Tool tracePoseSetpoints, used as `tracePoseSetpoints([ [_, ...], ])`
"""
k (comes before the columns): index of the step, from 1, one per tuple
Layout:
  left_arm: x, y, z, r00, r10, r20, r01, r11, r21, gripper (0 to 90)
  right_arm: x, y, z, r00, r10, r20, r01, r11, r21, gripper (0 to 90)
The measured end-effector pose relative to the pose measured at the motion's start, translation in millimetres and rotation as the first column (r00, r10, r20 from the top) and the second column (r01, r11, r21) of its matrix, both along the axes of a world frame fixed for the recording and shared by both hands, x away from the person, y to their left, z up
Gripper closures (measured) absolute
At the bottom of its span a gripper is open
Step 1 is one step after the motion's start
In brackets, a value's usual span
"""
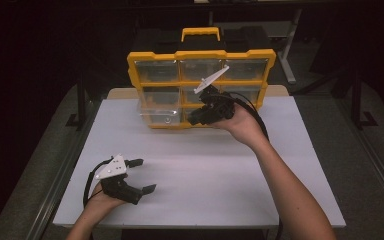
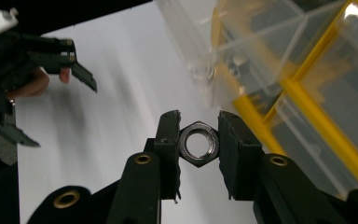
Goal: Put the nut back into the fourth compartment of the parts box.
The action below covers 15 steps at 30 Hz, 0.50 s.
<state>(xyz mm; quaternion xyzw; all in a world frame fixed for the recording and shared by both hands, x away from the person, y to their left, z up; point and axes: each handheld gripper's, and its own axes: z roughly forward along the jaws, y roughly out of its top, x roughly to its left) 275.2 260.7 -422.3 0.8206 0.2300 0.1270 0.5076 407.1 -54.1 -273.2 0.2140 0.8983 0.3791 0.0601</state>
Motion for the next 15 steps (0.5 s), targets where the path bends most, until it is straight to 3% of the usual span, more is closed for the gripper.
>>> tracePoseSetpoints([
  [15, -0.6, 0.4, 0.9, 1.0, 0.005, -0.003, -0.005, 0.9999, -0.014, 2.0, 18.7, 24.9, 30.6, 0.9996, -0.012, 0.027, 0.011, 0.9996, 0.025, 69.1],
])
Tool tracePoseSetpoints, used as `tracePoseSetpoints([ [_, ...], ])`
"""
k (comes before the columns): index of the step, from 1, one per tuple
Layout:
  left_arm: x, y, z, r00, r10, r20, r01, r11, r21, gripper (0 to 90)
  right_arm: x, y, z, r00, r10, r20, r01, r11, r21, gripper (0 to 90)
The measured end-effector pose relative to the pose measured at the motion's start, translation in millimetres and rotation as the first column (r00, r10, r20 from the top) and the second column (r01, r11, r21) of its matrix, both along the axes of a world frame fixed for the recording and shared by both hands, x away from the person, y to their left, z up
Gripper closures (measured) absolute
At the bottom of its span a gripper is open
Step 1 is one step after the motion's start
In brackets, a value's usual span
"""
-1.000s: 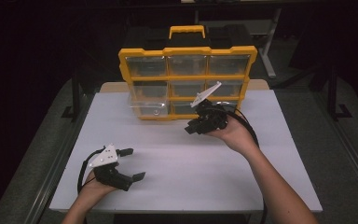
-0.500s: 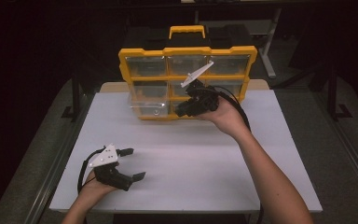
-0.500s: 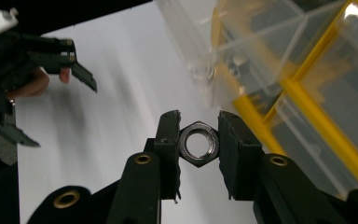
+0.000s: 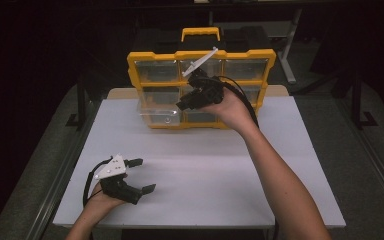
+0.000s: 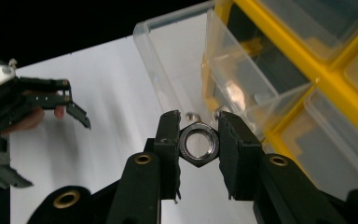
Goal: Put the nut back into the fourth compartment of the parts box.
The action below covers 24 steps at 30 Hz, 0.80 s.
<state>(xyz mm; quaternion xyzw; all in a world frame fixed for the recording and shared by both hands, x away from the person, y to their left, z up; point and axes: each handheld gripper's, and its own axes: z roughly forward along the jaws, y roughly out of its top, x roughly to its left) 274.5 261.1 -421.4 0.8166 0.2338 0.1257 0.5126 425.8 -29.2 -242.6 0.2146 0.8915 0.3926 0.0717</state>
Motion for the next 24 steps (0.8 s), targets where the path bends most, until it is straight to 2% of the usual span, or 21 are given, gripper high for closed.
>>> tracePoseSetpoints([
  [9, -0.8, -0.1, 0.1, 0.9999, 0.004, -0.011, -0.005, 0.9999, -0.015, 2.0, 13.5, 19.3, 4.6, 1.0, -0.003, 0.009, 0.003, 1.0, 0.0, 69.1],
  [10, -0.9, -0.1, 0.3, 0.9999, 0.005, -0.011, -0.005, 0.9998, -0.017, 2.0, 15.6, 21.2, 3.6, 0.9998, -0.002, 0.019, 0.002, 1.0, -0.003, 69.0],
  [12, -0.5, 0.9, 0.8, 1.0, 0.0, -0.004, 0.0, 1.0, -0.005, 2.0, 19.3, 25.0, 1.1, 0.9999, -0.004, 0.011, 0.005, 0.9999, -0.011, 69.0],
  [13, -0.4, 1.1, 1.0, 1.0, -0.002, -0.002, 0.002, 1.0, -0.003, 2.0, 22.4, 26.3, -1.0, 0.9996, 0.004, 0.026, -0.004, 0.9998, -0.017, 69.0],
  [14, -0.3, 1.2, 1.1, 1.0, -0.003, -0.002, 0.003, 1.0, -0.002, 2.0, 23.9, 27.9, -2.4, 0.9998, 0.002, 0.021, -0.001, 0.9998, -0.017, 69.0],
  [15, -0.3, 1.2, 1.1, 1.0, -0.003, -0.001, 0.003, 1.0, -0.002, 2.0, 24.4, 30.0, -3.2, 0.9999, -0.012, -0.005, 0.012, 0.9998, -0.017, 69.0],
  [19, 0.1, 1.4, 1.3, 1.0, -0.005, 0.003, 0.005, 1.0, 0.0, 2.0, 30.4, 34.8, -10.3, 0.9998, -0.012, -0.014, 0.012, 0.9993, -0.035, 68.7],
  [20, 0.1, 1.5, 1.3, 1.0, -0.005, 0.004, 0.005, 1.0, 0.001, 2.0, 33.0, 35.2, -12.8, 1.0, 0.002, 0.006, -0.002, 0.9991, -0.042, 68.6],
  [22, 0.3, 1.6, 1.3, 1.0, -0.003, 0.004, 0.003, 1.0, -0.001, 2.0, 33.9, 36.4, -14.8, 1.0, 0.002, -0.003, -0.002, 0.9991, -0.044, 68.3],
  [24, 0.5, 2.0, 1.5, 1.0, -0.003, 0.004, 0.003, 1.0, 0.003, 2.0, 34.1, 35.9, -14.6, 1.0, 0.003, 0.004, -0.003, 0.9993, -0.036, 62.9],
])
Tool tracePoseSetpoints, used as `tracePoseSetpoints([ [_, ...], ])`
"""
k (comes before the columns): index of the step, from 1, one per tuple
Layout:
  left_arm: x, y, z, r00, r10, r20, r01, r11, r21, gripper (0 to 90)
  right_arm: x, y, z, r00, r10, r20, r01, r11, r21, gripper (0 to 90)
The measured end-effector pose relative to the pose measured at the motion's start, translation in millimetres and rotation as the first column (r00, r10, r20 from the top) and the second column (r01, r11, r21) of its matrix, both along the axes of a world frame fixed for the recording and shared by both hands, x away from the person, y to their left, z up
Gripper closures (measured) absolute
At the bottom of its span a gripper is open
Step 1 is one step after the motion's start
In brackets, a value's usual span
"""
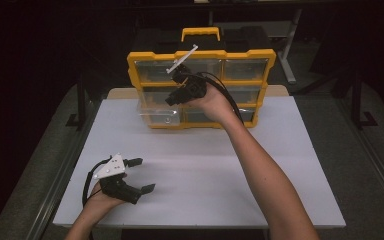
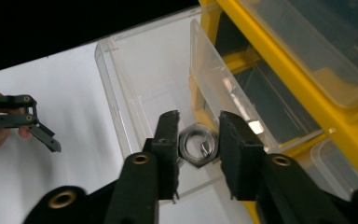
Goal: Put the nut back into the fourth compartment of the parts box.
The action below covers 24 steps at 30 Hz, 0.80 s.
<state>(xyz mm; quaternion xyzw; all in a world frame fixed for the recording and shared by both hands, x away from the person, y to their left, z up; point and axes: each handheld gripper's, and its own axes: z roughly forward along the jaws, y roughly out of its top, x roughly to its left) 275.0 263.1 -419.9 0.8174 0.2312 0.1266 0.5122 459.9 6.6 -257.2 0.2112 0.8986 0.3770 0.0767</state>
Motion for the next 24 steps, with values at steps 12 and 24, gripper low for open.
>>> tracePoseSetpoints([
  [12, 1.2, 3.0, 0.5, 0.9999, 0.006, 0.008, -0.006, 1.0, 0.002, 2.0, -13.6, -26.5, 8.8, 0.9982, -0.056, 0.021, 0.054, 0.9932, 0.103, 24.4],
  [24, 0.6, 3.7, 0.4, 0.9999, 0.016, -0.003, -0.016, 0.9999, -0.003, 2.0, -43.2, -68.2, -8.5, 0.9925, -0.093, 0.08, 0.078, 0.9819, 0.173, 12.7],
])
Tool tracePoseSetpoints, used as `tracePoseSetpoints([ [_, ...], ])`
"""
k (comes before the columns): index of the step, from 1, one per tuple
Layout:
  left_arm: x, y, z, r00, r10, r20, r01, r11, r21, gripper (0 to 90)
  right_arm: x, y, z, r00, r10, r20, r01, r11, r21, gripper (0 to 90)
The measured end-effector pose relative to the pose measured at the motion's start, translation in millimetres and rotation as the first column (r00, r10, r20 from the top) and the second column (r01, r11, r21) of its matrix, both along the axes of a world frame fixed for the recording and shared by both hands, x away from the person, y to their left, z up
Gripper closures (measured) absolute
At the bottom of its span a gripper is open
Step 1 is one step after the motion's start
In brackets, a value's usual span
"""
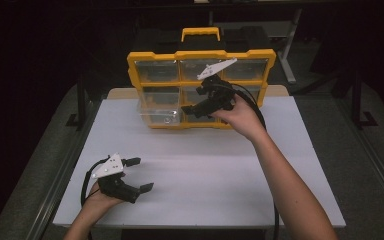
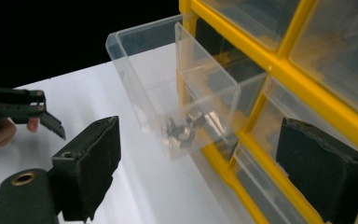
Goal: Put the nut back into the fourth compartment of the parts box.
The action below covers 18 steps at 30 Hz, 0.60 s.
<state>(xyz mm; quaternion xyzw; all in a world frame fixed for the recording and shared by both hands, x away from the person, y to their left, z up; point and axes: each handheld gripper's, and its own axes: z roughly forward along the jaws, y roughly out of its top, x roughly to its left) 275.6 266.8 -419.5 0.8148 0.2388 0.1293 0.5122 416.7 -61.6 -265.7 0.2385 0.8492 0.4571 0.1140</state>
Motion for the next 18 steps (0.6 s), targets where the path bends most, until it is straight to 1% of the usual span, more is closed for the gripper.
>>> tracePoseSetpoints([
  [1, 0.0, 0.1, 0.1, 1.0, 0.0, -0.001, 0.0, 1.0, 0.001, 2.0, -2.2, -3.4, -2.1, 1.0, 0.002, -0.002, -0.002, 1.0, 0.007, 11.0],
  [2, 0.1, 0.2, 0.0, 1.0, -0.001, -0.001, 0.001, 1.0, 0.003, 2.0, -4.2, -6.7, -4.4, 1.0, 0.002, -0.002, -0.002, 1.0, 0.01, 7.0],
  [3, 0.0, 0.3, -0.2, 1.0, 0.001, -0.004, -0.001, 1.0, 0.004, 2.0, -7.3, -8.7, -6.3, 0.9998, -0.009, -0.016, 0.01, 0.9998, 0.019, 4.0],
  [4, 0.0, 0.4, -0.4, 1.0, 0.003, -0.005, -0.003, 1.0, 0.005, 2.0, -9.4, -11.5, -8.7, 0.9998, -0.018, -0.009, 0.019, 0.9997, 0.014, 1.2],
  [6, 0.1, 0.6, -0.3, 1.0, 0.005, -0.007, -0.005, 1.0, 0.002, 2.0, -13.9, -17.4, -13.7, 0.9995, -0.031, -0.005, 0.032, 0.9993, 0.019, 0.6],
  [7, -0.1, 0.6, -0.3, 0.9999, 0.007, -0.008, -0.007, 1.0, -0.002, 2.0, -15.6, -20.3, -16.9, 0.9996, -0.029, -0.002, 0.029, 0.9992, 0.027, 0.3],
  [8, 0.1, 1.1, 0.0, 0.9999, 0.007, -0.007, -0.007, 1.0, 0.002, 2.0, -17.6, -22.8, -20.1, 0.9996, -0.028, -0.003, 0.028, 0.9992, 0.028, 0.0],
  [9, -0.1, 1.2, 0.0, 0.9999, 0.01, -0.008, -0.01, 1.0, 0.001, 2.0, -19.7, -25.2, -23.3, 0.9996, -0.03, 0.002, 0.03, 0.9993, 0.022, 0.0],
  [12, 0.0, 1.8, -0.1, 0.9999, 0.014, -0.006, -0.014, 0.9999, 0.001, 2.0, -26.9, -33.0, -32.9, 0.9991, -0.041, 0.008, 0.04, 0.9986, 0.034, 0.0],
  [13, 0.1, 1.9, -0.1, 0.9999, 0.015, -0.004, -0.015, 0.9999, 0.001, 2.0, -29.5, -35.7, -36.2, 0.9989, -0.047, 0.007, 0.047, 0.9981, 0.041, 0.0],
  [14, 0.5, 2.4, 0.1, 0.9999, 0.015, 0.001, -0.015, 0.9999, 0.005, 2.0, -31.6, -38.6, -39.8, 0.9987, -0.048, 0.02, 0.047, 0.9982, 0.038, 0.0],
  [16, 0.6, 2.5, 0.0, 0.9998, 0.019, 0.001, -0.019, 0.9998, 0.0, 2.0, -37.3, -43.5, -46.5, 0.9979, -0.059, 0.025, 0.058, 0.9976, 0.038, 0.0],
  [18, 1.6, 3.5, 0.3, 0.9997, 0.019, 0.012, -0.019, 0.9998, 0.009, 2.0, -43.3, -48.6, -53.6, 0.9971, -0.069, 0.032, 0.068, 0.997, 0.037, 0.0],
])
